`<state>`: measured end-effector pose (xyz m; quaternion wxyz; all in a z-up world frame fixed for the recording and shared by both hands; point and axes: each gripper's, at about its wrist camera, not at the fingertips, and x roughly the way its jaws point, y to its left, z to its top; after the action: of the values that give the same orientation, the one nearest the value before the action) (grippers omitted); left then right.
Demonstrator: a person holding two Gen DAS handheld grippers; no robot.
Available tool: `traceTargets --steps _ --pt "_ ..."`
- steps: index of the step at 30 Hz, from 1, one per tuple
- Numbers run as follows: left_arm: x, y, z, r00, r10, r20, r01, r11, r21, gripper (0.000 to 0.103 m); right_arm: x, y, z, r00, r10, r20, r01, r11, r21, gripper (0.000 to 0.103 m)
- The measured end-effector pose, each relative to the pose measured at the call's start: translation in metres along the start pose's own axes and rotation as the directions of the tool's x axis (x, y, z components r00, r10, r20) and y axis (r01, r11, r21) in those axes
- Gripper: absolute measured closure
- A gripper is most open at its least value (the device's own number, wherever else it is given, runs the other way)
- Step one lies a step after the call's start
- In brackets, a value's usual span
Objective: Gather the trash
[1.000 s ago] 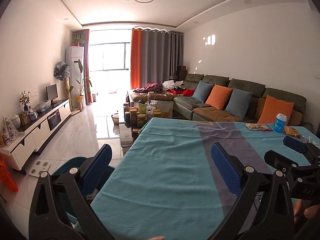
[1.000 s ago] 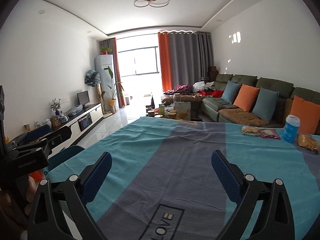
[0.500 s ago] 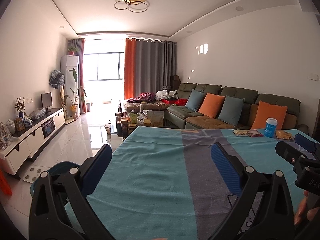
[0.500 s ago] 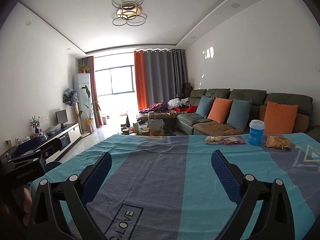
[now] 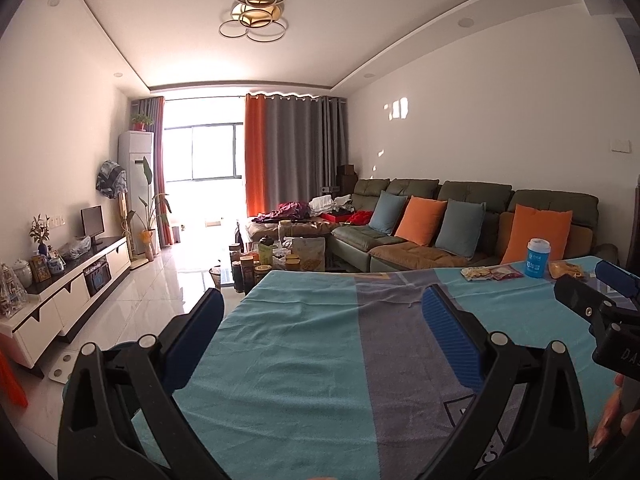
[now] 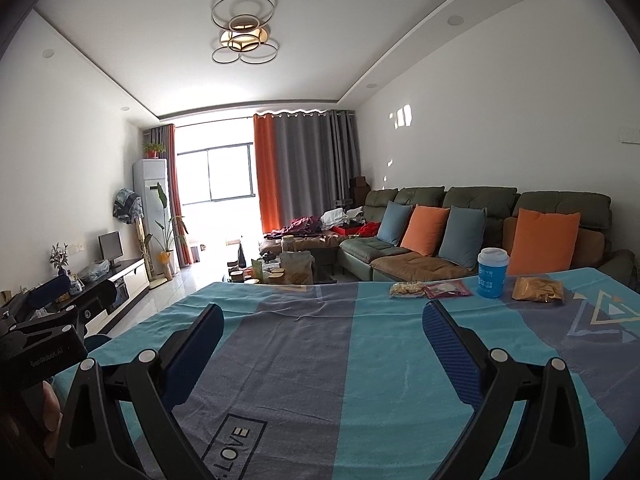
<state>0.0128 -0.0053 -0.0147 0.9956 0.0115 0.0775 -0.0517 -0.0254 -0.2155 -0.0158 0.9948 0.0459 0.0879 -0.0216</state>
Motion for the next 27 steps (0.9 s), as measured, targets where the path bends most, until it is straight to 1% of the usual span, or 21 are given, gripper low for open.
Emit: traceTargets --steps 7,27 --pt "0.0018 -0.0050 -0.0006 1.000 -0.006 0.004 0.006 1.000 0.015 0.006 -0.0022 -0.0035 0.0032 1.000 -0.011 0.006 0.011 1.000 0.005 0.007" --pt "0.0028 -0.0042 -0.0007 1.000 -0.006 0.001 0.006 1.000 0.011 0.006 -0.0027 -0.0048 0.0049 1.000 -0.017 0.009 0.017 1.000 0.004 0.007"
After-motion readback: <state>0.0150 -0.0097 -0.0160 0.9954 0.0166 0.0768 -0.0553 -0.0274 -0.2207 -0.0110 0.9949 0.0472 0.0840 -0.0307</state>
